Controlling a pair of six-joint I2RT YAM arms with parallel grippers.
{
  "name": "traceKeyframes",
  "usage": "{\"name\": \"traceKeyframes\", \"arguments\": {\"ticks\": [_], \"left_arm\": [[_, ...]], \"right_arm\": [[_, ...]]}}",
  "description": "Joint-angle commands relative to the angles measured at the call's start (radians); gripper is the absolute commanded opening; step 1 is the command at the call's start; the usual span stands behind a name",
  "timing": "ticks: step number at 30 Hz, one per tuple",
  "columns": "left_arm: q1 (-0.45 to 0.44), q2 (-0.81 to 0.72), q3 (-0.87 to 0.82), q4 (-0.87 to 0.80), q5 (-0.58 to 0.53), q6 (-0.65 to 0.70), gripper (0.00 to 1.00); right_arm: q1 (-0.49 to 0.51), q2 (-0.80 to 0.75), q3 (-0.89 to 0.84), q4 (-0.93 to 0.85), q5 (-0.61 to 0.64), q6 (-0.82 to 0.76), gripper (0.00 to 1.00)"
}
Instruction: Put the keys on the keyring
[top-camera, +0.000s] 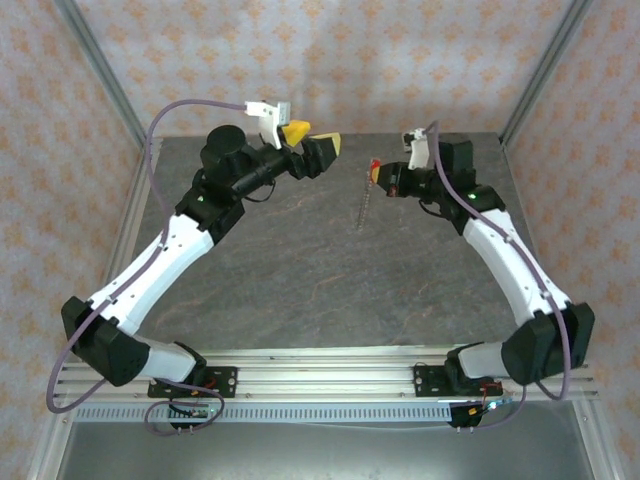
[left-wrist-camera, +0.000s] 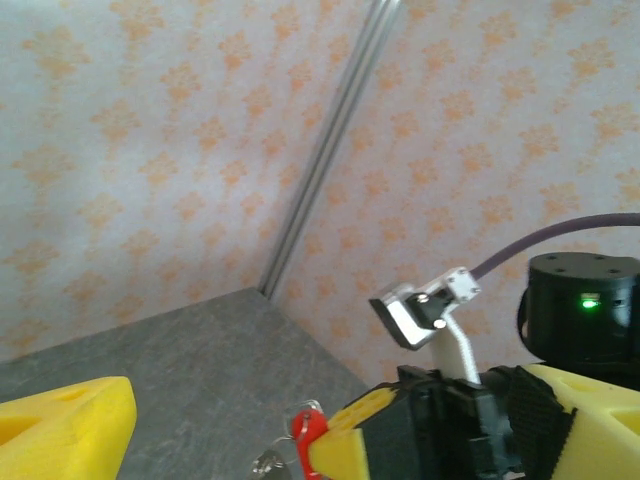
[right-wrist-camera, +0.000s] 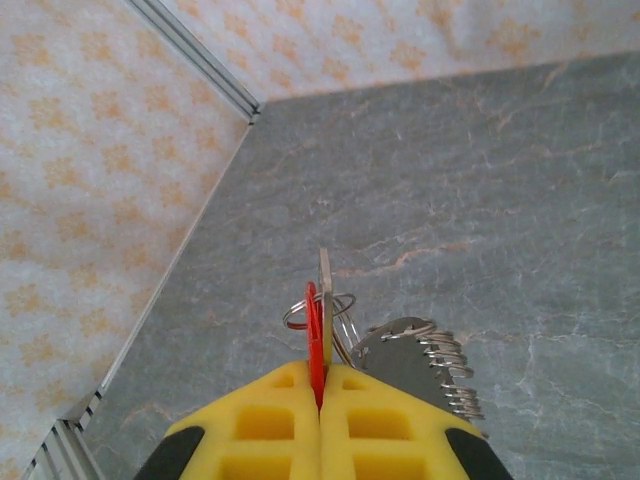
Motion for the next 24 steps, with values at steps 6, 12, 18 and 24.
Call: {"name": "traceKeyframes", "arguments": {"ticks": [6,12,18,24], "left_arm": [[0.025,-0.06,-0.079,-0.025,-0.068,-0.007,0.97],[0.03,-0.072,-0.095,-0.047,-0.071,-0.008,0.97],[0.03,-0.069,-0.121,-0.022,-0.058,-0.045,0.97],[0.027,-0.086,-0.149,-0.016,-0.047,-0.066,0.97]], "right_arm": [[0.089,0.253,0.174,0.165,-0.046,0.079,0.0],[0.095,0.363,0.157,0.261,-0.035,0.13,0.0],[0.094,0.382,-0.066,0.363,-0.03,0.162,0.0],[0.11,0.31,-0.376,0.512,-0.026,0.24,0.0]]}}
